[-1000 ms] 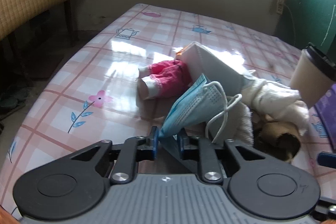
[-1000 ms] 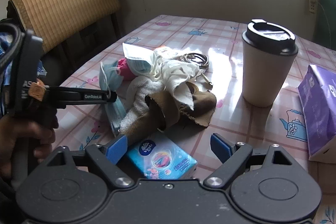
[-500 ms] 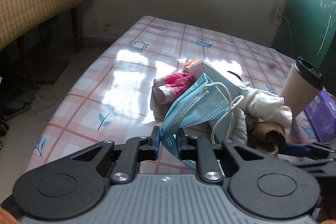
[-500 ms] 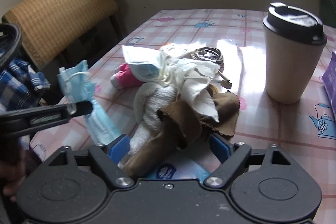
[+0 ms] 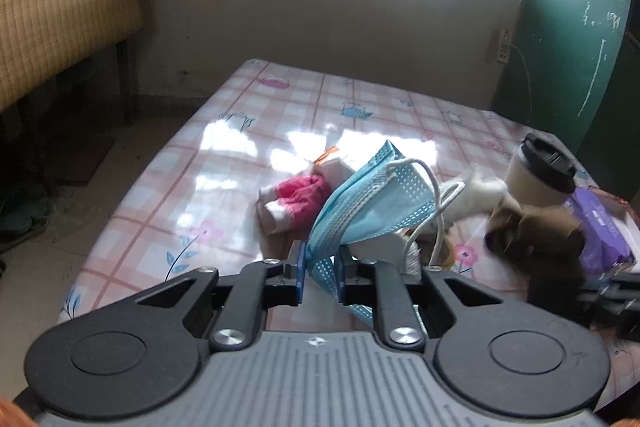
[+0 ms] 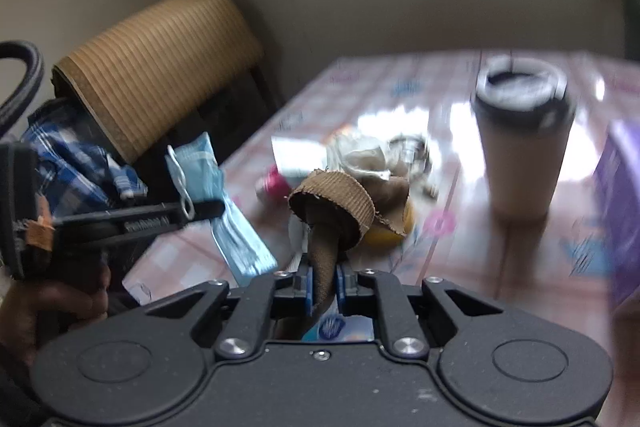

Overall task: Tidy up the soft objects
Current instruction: 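Carry the mask and brown cloth with both tools toward the cardboard box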

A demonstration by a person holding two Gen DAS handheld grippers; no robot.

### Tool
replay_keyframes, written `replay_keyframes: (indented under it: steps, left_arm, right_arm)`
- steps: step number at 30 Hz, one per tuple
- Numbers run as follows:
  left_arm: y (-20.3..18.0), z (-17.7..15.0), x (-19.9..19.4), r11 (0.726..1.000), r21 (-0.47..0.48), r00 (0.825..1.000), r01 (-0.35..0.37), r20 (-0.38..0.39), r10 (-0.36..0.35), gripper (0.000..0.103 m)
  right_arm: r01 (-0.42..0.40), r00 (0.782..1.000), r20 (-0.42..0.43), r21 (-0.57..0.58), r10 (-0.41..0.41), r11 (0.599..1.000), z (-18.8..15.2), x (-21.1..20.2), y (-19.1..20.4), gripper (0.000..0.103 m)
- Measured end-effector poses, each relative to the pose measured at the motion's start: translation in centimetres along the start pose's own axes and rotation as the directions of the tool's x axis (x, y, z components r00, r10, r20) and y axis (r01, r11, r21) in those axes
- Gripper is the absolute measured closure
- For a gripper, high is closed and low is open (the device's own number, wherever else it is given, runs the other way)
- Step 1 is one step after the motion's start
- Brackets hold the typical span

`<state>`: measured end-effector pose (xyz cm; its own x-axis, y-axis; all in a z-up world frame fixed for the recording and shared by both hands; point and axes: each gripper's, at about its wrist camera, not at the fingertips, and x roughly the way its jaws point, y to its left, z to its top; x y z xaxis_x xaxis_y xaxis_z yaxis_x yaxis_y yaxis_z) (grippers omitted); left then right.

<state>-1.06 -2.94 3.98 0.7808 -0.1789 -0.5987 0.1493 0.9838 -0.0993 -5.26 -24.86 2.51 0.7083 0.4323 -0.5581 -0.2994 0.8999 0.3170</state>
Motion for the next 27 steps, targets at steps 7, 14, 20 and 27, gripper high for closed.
replay_keyframes:
  steps: [7, 14, 20, 27]
  left_arm:
    - [-1.8, 1.7, -0.7, 1.0, 0.026, 1.0, 0.012, 0.019, -0.013, 0.085]
    - [-2.8, 4.2, -1.2, 0.999, 0.038, 0.999, 0.022, 0.042, -0.024, 0.085]
    - [-3.6, 5.8, -1.1, 0.999, 0.049, 0.999, 0.003, 0.033, -0.005, 0.086]
    - [-4.6, 7.0, -0.5, 0.996, 0.073, 0.999, -0.046, 0.026, 0.044, 0.086]
  right_arm:
    - [0.047, 0.997, 0.067, -0.057, -0.043, 0.997, 1.6, -1.5, 1.0, 0.089]
    - [0.099, 0.989, 0.121, -0.112, -0.085, 0.989, 3.9, -2.1, 1.9, 0.089]
    - [0.143, 0.983, 0.135, -0.119, -0.127, 0.982, 6.1, -2.5, 2.1, 0.089]
    - [0.151, 0.981, 0.135, -0.107, -0.136, 0.983, 8.1, -1.9, 1.9, 0.089]
